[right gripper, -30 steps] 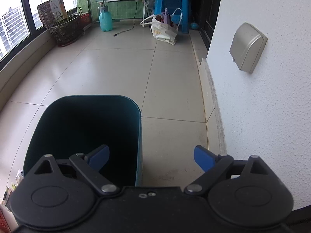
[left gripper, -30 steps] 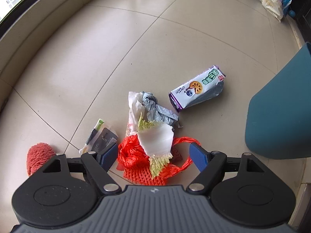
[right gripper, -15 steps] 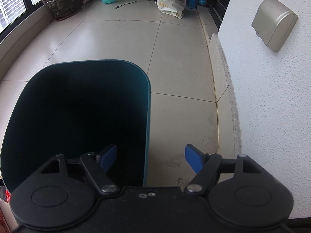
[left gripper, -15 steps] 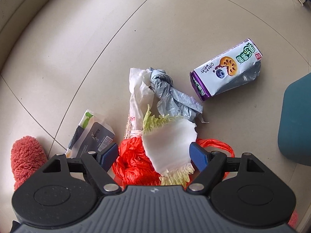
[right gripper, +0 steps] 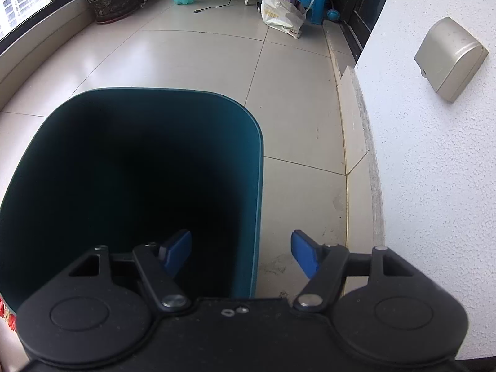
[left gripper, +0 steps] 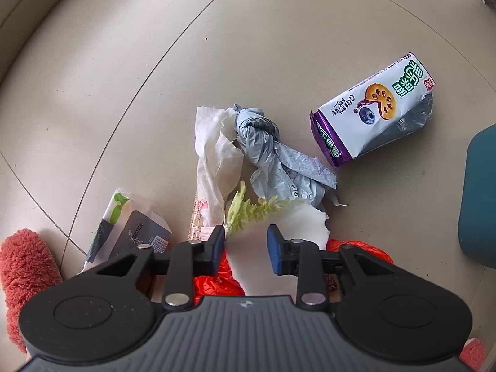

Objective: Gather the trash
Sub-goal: 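Lower the left gripper onto the white bag with vegetable scraps and close, then carry the white bag over the teal bin and open the left gripper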

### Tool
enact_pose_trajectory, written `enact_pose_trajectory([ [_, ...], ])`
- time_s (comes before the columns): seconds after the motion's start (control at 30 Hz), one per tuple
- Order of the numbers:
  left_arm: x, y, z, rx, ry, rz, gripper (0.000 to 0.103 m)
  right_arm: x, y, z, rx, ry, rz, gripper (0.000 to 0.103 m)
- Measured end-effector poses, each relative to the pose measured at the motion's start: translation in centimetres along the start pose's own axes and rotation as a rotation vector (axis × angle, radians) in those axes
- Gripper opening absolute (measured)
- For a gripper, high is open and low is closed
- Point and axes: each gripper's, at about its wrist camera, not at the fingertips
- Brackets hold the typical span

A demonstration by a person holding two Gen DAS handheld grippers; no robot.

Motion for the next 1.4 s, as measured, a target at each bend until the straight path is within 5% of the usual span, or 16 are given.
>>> enact_pose_trajectory([
  [0.1,0.4,-0.2,0.8,0.028,0.018,-0.033,0.010,-0.1,0.0,-0.1,-0.004,0.003,-0.002,0.070],
  [0.37,2.5,-0.4,3.6,0.094,0.078,-0.095,0.003,-0.4,-0.1,-0.7,-0.010,0.013,0.021,0.062],
  [0.6,4.2,-0.9,6.9,0.147,0.113,-0.108,0.003,0.5,0.5,-2.0,-0.039,0.026,0.006,0.019],
  [0.77,5.2,-1.2,9.1,0.170,0.108,-0.108,0.003,1.0,0.7,-2.7,-0.050,0.009,-0.011,0.004],
  [1.17,9.8,-2.4,18.1,0.273,0.022,-0.168,0.003,1.5,0.2,-2.7,-0.037,0.076,-0.007,0.006],
  [1.4,15.0,-2.5,25.5,0.338,-0.121,-0.256,0.003,0.5,0.4,-2.0,-0.025,0.108,0.024,0.008],
])
Point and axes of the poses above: each gripper's, at about its wrist camera, not at the fingertips, and z roughly against the way its jaws point, x to its right, y to its top, and after that the axes turned 13 degrees about -y, right-handed
